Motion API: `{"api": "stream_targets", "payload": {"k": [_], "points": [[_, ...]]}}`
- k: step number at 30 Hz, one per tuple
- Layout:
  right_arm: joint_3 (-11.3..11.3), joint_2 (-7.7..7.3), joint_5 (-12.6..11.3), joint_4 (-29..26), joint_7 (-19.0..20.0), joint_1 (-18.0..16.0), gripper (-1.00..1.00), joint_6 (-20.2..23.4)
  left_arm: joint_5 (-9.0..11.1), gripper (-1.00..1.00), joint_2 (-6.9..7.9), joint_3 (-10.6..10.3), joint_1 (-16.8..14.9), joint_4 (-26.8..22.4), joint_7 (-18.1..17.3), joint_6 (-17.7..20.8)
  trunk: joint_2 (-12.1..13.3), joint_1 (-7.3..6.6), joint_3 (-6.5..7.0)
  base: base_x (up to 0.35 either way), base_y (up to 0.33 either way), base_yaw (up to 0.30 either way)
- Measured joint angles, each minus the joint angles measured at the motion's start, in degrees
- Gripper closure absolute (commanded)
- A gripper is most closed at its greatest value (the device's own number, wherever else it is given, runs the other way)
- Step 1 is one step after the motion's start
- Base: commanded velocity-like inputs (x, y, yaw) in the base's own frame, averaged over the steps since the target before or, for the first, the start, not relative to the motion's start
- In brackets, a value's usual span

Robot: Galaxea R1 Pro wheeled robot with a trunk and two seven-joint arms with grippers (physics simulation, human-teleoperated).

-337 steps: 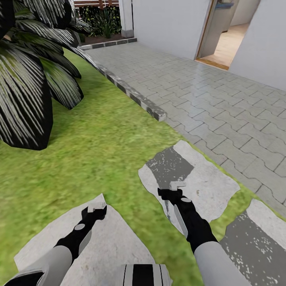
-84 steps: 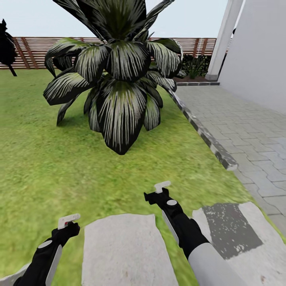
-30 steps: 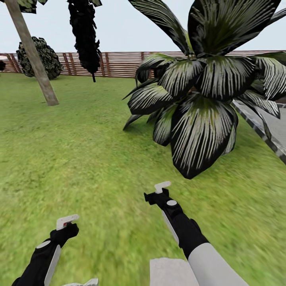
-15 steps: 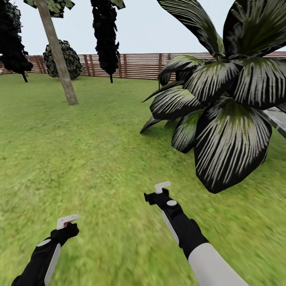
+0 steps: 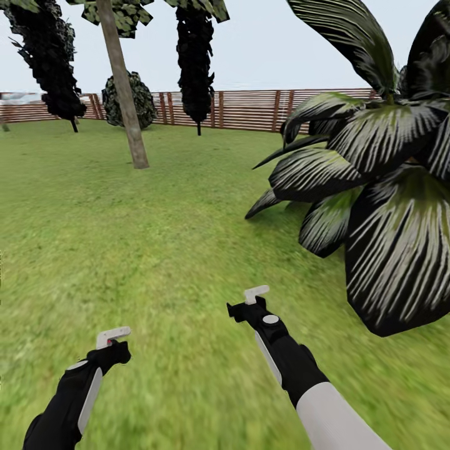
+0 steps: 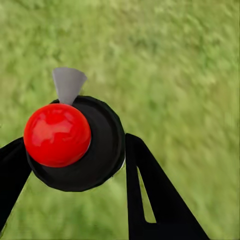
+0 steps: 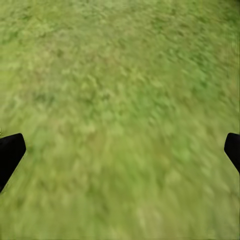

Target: In the garden, pick up the pesticide atomizer on the floor and spray pesticide onto both trees until each tree trunk is fully covered.

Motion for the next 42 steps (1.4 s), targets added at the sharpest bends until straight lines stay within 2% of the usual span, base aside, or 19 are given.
{"api": "stream_targets", "payload": {"k": [4,10,18,42], "points": [[0.0,0.0,-0.6,0.0,0.0,0.0,-1.0,0.0,0.0,1.0,0.39,-0.8,0.4,-0.6,0.0,-0.1,0.0,0.0,0.03,0.284,0.206,0.021],[-0.1,-0.1,-4.3,0.0,0.0,0.0,-1.0,0.1,0.2,1.0,-0.04,-1.2,0.6,-0.8,0.1,-0.2,0.0,0.0,0.03,0.281,0.212,0.002],[0.0,-0.11,-4.4,0.0,0.0,0.0,-1.0,0.1,0.2,1.0,-0.16,-1.1,0.6,-0.8,0.1,-0.2,0.0,0.0,0.03,0.281,0.212,0.091],[-0.1,-0.11,-4.4,0.1,0.0,0.0,-1.0,0.1,0.5,1.0,-0.11,-1.2,0.6,-0.8,0.0,-0.5,0.0,0.0,0.03,0.281,0.211,0.267]]}}
